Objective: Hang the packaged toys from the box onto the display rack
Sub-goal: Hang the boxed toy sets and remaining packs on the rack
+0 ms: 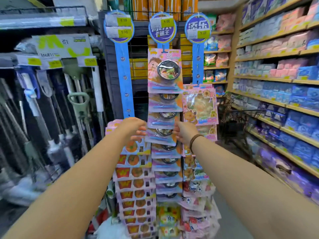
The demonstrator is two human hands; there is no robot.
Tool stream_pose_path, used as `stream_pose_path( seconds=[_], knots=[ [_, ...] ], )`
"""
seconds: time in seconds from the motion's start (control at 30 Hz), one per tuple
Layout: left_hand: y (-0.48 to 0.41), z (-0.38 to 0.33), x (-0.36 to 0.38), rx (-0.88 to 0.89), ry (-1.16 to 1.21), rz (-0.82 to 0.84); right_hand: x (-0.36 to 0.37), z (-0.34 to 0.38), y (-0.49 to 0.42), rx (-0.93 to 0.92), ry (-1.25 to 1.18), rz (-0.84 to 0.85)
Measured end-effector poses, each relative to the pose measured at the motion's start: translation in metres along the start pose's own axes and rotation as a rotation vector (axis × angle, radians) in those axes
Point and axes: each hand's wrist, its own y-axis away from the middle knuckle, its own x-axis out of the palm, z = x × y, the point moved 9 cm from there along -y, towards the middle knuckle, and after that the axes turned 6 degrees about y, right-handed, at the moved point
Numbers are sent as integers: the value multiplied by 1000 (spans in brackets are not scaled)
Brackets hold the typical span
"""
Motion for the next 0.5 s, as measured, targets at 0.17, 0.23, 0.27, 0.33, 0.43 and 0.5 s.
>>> stream_pose_path(
  seconds=[0.17,0.23,0.27,0.33,0.43,0.5],
  knots=[
    [30,76,-41,-97,-3,17,59,-76,46,183,-2,79],
    [37,105,-58,-135,-17,31,83,-105,61,233,-2,105],
    [38,124,-71,-162,-23,30,98,-122,68,259,10,118],
    [41,159,-92,-226,-32,27,125,-150,81,294,40,148],
    [41,217,-130,-338,-53,50,177,-202,91,373,55,191],
    [37,253,-156,-387,-86,76,209,-236,98,437,60,172]
  ],
)
